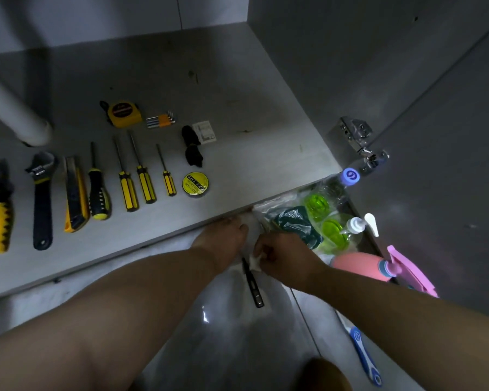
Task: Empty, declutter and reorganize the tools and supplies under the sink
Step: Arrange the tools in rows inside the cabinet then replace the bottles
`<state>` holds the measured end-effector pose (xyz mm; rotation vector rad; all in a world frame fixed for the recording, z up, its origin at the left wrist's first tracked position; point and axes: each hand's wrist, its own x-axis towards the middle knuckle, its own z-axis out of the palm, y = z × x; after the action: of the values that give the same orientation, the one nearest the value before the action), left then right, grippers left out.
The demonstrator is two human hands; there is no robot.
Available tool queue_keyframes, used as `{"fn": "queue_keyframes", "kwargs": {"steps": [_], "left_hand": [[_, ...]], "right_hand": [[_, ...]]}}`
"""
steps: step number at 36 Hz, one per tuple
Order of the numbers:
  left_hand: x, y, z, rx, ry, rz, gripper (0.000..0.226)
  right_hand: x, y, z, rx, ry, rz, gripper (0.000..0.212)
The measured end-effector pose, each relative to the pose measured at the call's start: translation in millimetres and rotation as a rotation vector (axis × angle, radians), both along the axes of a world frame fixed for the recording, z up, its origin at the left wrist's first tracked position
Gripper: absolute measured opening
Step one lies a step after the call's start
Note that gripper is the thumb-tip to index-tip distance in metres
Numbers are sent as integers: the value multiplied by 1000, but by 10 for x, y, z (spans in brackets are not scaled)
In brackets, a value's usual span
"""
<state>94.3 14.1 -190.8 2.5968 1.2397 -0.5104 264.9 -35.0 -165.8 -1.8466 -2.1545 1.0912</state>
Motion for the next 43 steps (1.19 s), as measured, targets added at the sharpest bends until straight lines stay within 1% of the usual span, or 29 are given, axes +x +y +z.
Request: {"fn": "queue_keyframes", "kwargs": {"steps": [2, 4, 6, 10, 13, 16, 19, 22, 26, 30, 33, 38, 41, 43], "left_hand": [[-49, -27, 3, -65, -11, -20, 29], [-105, -47, 23, -163, -77, -23, 23], [-162, -53, 74, -202, -166, -22, 15], [-264, -64, 276, -251, -368, 51, 11], [-344, -79, 458, -225, -486, 133, 8], [-468, -73, 635, -184, -569, 151, 16], [-642, -25, 765, -122, -637, 227, 16], [-843, 55, 816, -5, -701, 329, 16], [-1111, 227, 792, 105, -813, 487, 16], [-1317, 338, 717, 177, -896, 653, 13], [-1405, 409, 731, 200, -972, 719, 15], [-1452, 518, 802, 215, -1013, 785, 17], [-1412, 538, 860, 174, -1078, 846, 21], [-1370, 543, 899, 120, -1141, 884, 21]], "right_hand": [[70, 29, 77, 6, 40, -16, 18], [129, 61, 156, 19, 83, -62, 15], [178, 95, 247, 51, 125, -129, 12], [217, 251, 472, 150, 151, -234, 15], [201, 433, 668, 175, 151, -293, 14], [137, 653, 805, 247, 118, -329, 19], [1, 881, 872, 302, 83, -348, 17], [-191, 1089, 884, 325, 13, -310, 14], [-480, 1273, 846, 282, -53, -255, 10], [-728, 1320, 769, 248, -142, -177, 14], [-807, 1298, 739, 230, -209, -131, 16], [-830, 1232, 746, 258, -251, -76, 18], [-822, 1229, 756, 246, -272, -54, 17], [-827, 1234, 798, 230, -273, -50, 24]]}}
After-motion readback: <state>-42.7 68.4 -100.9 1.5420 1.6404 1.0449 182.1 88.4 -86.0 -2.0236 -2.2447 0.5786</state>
